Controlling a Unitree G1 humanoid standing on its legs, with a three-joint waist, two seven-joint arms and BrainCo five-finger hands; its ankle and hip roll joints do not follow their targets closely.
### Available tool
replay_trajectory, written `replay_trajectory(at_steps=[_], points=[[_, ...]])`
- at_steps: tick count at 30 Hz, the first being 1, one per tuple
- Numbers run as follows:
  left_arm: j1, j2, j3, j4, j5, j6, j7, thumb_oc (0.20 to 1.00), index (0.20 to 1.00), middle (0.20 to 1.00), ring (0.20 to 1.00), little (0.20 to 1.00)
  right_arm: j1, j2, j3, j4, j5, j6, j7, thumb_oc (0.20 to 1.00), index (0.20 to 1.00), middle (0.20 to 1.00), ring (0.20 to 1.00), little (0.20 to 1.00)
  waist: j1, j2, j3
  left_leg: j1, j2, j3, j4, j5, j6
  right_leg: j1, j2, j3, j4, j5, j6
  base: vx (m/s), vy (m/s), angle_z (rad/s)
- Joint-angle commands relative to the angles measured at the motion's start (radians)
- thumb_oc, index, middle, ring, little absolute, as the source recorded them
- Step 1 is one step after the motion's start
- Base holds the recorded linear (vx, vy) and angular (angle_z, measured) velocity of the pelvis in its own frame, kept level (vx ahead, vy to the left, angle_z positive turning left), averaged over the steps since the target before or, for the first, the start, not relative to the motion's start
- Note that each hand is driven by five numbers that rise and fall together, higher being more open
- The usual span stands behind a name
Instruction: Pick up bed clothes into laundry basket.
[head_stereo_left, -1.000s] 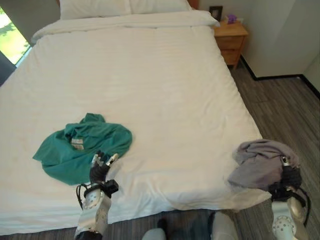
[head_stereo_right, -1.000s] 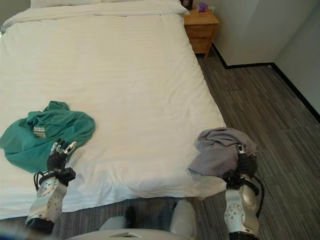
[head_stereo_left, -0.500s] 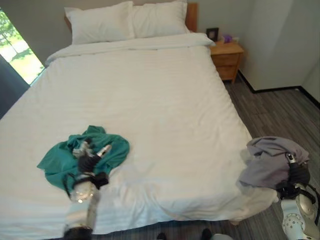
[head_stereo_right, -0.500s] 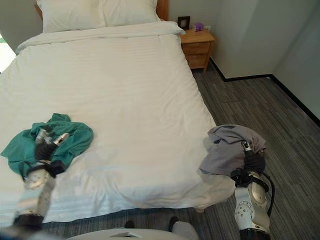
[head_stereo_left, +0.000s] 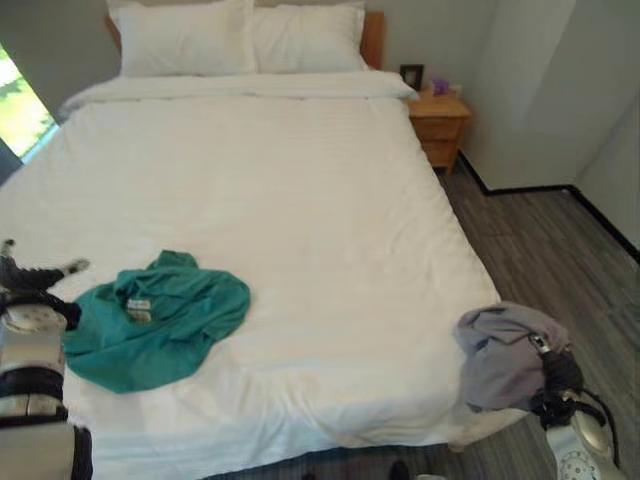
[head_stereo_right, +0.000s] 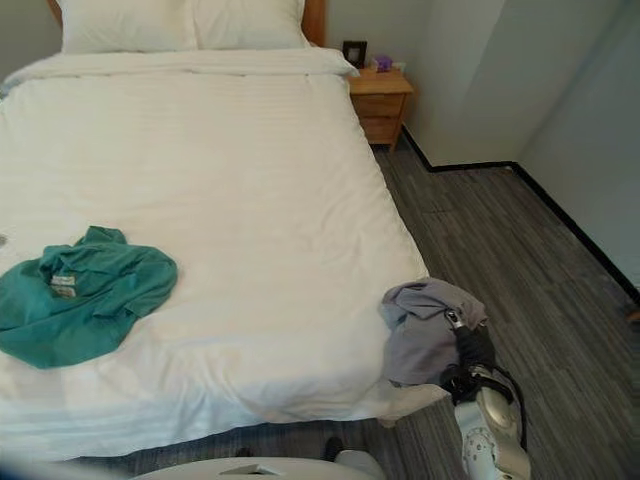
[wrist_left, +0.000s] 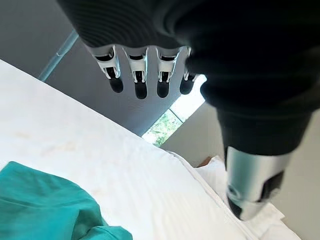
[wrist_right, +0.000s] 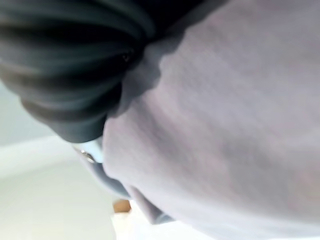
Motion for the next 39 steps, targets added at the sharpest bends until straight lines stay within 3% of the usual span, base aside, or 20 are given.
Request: replay_trajectory(at_steps=[1,6,8,11,12,13,14,17,23,32,36,37,38,39], points=[[-0.184,0.065,-0.069,0.086,0.049,-0.002,0.022,1.000,1.000,1.000,1.000,1.000,-0.064,-0.026,-0.015,-0.088,0.047,-0.064,0.016,0.200,0.200,0.200,0.200,0.200,-0.031,-0.064,0.118,-0.035,-0.041,-0.020,-0.026,0.032,0.037,0.021,0.009,0.070,-0.122,0.102,0.085,-0.18,-0.011,-0.23],[-0.257,0.091,-0.160,0.144,0.102,-0.007,-0.002,1.000,1.000,1.000,1.000,1.000,-0.066,-0.031,0.008,-0.088,0.069,-0.085,0.021,0.200,0.200,0.200,0.200,0.200,-0.042,-0.115,0.180,-0.111,-0.033,-0.018,-0.029,0.064,0.030,-0.052,0.020,0.080,-0.140,0.152,0.091,-0.12,-0.025,-0.09],[-0.292,0.085,-0.176,0.237,0.144,0.025,-0.013,1.000,1.000,1.000,1.000,1.000,-0.050,-0.024,0.029,-0.093,0.073,-0.083,0.030,0.200,0.200,0.200,0.200,0.200,-0.053,-0.139,0.208,-0.147,-0.029,-0.012,-0.031,0.074,0.027,-0.087,0.024,0.083,-0.150,0.168,0.096,-0.08,-0.018,-0.08],[-0.303,0.069,-0.177,0.286,0.176,0.057,-0.015,1.000,1.000,1.000,1.000,1.000,-0.035,-0.012,0.048,-0.094,0.084,-0.083,0.030,0.200,0.200,0.200,0.200,0.200,-0.054,-0.150,0.229,-0.166,-0.032,-0.009,-0.031,0.079,0.027,-0.111,0.024,0.086,-0.150,0.173,0.097,-0.03,0.000,-0.07],[-0.303,0.069,-0.177,0.286,0.176,0.057,-0.015,0.846,0.846,0.846,0.846,0.846,-0.035,-0.013,0.048,-0.095,0.084,-0.083,0.030,0.200,0.200,0.200,0.200,0.200,-0.054,-0.150,0.229,-0.166,-0.032,-0.009,-0.031,0.078,0.027,-0.111,0.024,0.086,-0.150,0.173,0.098,0.00,0.006,-0.09],[-0.292,0.061,-0.176,0.301,0.196,0.065,-0.026,0.445,0.445,0.445,0.445,0.445,-0.023,-0.009,0.053,-0.098,0.084,-0.079,0.035,0.200,0.200,0.200,0.200,0.200,-0.053,-0.151,0.236,-0.166,-0.033,-0.006,-0.031,0.076,0.027,-0.114,0.023,0.086,-0.151,0.172,0.098,0.00,0.002,-0.08],[-0.291,0.061,-0.175,0.301,0.197,0.065,-0.026,0.200,0.200,0.200,0.200,0.200,-0.023,-0.009,0.053,-0.099,0.084,-0.078,0.035,0.200,0.200,0.200,0.200,0.200,-0.053,-0.151,0.236,-0.166,-0.033,-0.006,-0.031,0.075,0.027,-0.113,0.023,0.086,-0.151,0.172,0.098,0.00,0.007,-0.05],[-0.238,0.052,-0.148,0.308,0.216,0.067,-0.061,0.200,0.200,0.200,0.200,0.200,-0.015,-0.012,0.053,-0.107,0.082,-0.078,0.048,0.200,0.200,0.200,0.200,0.200,-0.048,-0.148,0.240,-0.154,-0.033,0.001,-0.031,0.064,0.028,-0.111,0.024,0.095,-0.151,0.166,0.097,0.01,0.003,-0.04],[-0.198,0.023,-0.044,0.216,-0.029,0.005,-0.053,0.200,0.200,0.200,0.200,0.200,-0.032,-0.018,0.030,-0.083,0.078,-0.078,0.043,0.200,0.200,0.200,0.200,0.200,-0.040,-0.110,0.205,-0.090,-0.039,0.007,-0.031,0.033,0.026,-0.057,0.021,0.090,-0.149,0.136,0.093,0.06,0.003,-0.07],[-0.140,-0.032,-0.052,-0.151,-0.232,-0.090,-0.060,0.200,0.200,0.200,0.200,0.200,-0.080,-0.027,-0.056,-0.054,0.040,-0.065,0.004,0.200,0.200,0.200,0.200,0.200,-0.030,-0.031,0.101,-0.010,-0.059,-0.009,-0.031,0.006,0.031,0.036,0.001,0.069,-0.145,0.093,0.087,0.07,0.030,0.05],[0.052,-0.162,0.016,-0.555,-0.425,-0.182,-0.084,0.200,0.200,0.200,0.200,0.200,-0.112,-0.036,-0.118,-0.078,-0.032,-0.055,-0.012,0.200,0.200,0.200,0.200,0.200,-0.021,0.005,0.044,0.025,-0.075,-0.031,-0.031,0.001,0.038,0.087,-0.011,0.056,-0.139,0.075,0.077,0.03,0.016,0.22],[0.062,-0.165,0.023,-0.564,-0.424,-0.179,-0.083,0.200,0.200,0.200,0.200,0.200,-0.110,-0.038,-0.116,-0.080,-0.033,-0.054,-0.012,0.200,0.200,0.200,0.200,0.200,-0.023,0.007,0.043,0.026,-0.075,-0.031,-0.031,0.001,0.039,0.088,-0.011,0.056,-0.139,0.074,0.077,0.00,0.017,0.18],[0.116,-0.213,0.042,-0.628,-0.486,-0.200,-0.092,0.200,0.200,0.200,0.200,0.200,-0.114,-0.033,-0.120,-0.106,-0.054,-0.060,-0.008,0.200,0.200,0.200,0.200,0.200,-0.022,0.013,0.035,0.032,-0.076,-0.032,-0.031,0.002,0.040,0.092,-0.013,0.058,-0.132,0.070,0.075,0.01,0.008,0.03],[0.223,-0.322,0.063,-0.734,-0.554,-0.215,-0.121,0.200,0.200,0.200,0.200,0.200,-0.128,-0.028,-0.121,-0.130,-0.065,-0.065,0.000,0.200,0.200,0.200,0.200,0.200,-0.022,0.021,0.020,0.047,-0.079,-0.036,-0.031,0.000,0.044,0.100,-0.015,0.061,-0.115,0.057,0.071,0.00,0.000,0.00]])
